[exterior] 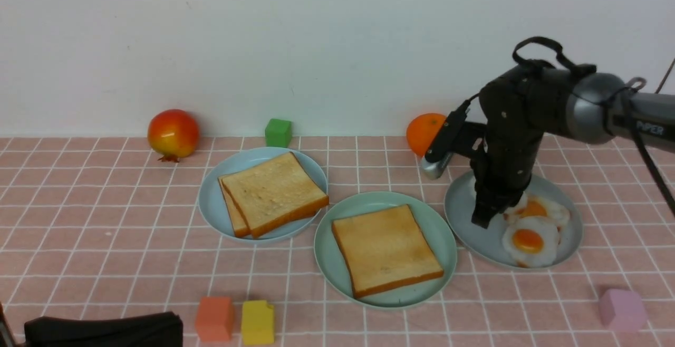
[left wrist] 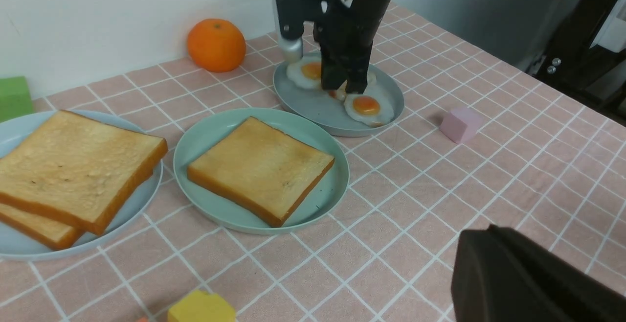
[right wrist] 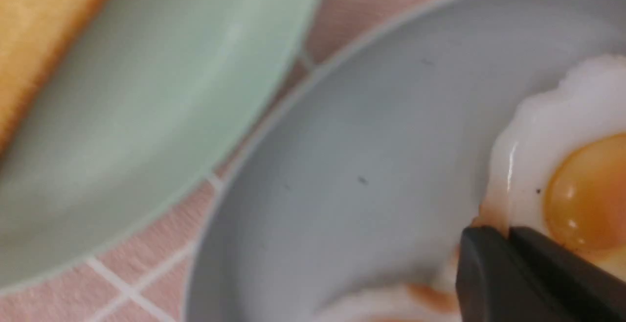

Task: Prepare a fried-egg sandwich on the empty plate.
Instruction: Use the right arm to grab a fried egg, then use the right arm to place the fried egg on the slice of bread in the middle

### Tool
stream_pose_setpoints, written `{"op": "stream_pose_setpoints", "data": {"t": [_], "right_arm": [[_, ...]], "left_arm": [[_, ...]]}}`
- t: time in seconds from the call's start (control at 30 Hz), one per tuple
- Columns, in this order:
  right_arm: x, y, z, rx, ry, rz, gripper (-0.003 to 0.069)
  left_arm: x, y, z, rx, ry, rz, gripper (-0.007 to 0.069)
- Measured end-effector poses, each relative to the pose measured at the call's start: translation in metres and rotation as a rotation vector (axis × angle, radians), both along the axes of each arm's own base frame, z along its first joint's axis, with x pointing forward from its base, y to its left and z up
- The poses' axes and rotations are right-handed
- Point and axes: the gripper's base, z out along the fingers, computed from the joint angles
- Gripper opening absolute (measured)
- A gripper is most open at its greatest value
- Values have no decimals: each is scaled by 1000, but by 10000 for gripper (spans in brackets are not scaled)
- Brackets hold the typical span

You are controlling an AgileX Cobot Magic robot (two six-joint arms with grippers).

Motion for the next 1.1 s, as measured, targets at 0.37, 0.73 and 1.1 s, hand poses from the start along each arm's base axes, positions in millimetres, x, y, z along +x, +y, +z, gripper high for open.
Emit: {"op": "stream_pose_setpoints", "data": {"t": [0.37,0.73,1.1], "right_arm": [[-21,-6,64,93,-87,-162,49],[-94,77,115,227,-38,-116,49],[-114,151,53,227,99,-15,43]], "left_arm": [[0,0,0,0,0,0,13],[0,0,0,0,0,0,13],[0,0,0,0,0,0,19]]}}
